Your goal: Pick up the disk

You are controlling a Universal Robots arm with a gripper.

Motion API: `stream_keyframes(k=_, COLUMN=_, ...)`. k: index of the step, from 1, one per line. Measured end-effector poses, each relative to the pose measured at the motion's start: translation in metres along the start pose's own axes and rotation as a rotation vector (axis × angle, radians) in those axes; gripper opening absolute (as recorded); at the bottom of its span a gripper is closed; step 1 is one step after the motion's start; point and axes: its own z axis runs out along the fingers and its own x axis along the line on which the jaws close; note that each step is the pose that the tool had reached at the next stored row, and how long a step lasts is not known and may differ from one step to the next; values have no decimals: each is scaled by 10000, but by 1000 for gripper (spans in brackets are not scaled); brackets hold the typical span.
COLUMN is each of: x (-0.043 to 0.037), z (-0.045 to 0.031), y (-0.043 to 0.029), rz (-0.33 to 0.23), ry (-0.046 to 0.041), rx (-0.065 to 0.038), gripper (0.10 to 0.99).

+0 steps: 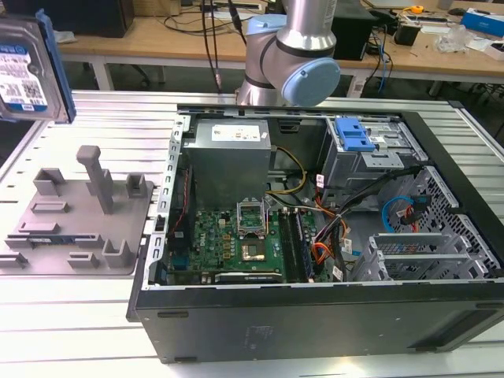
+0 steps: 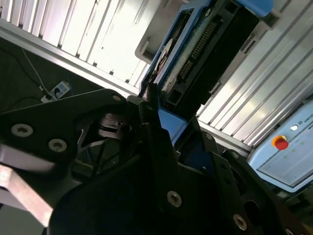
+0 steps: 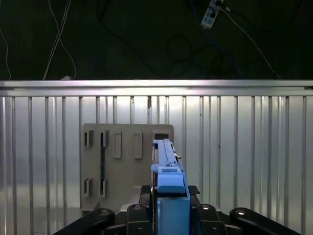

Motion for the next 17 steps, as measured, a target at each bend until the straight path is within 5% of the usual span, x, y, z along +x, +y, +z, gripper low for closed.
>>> stream_keyframes(k=2, x=6, z=-172, y=1, rz=-58, ry=1, rx=1, gripper=369)
stream_keyframes(k=4, x=9, z=-255, y=1, rz=-80, ry=1, rx=-1, gripper=369)
stream_keyframes(k=17, x=11, z=-255, y=1, rz=-81, ry=1, rx=1, gripper=369)
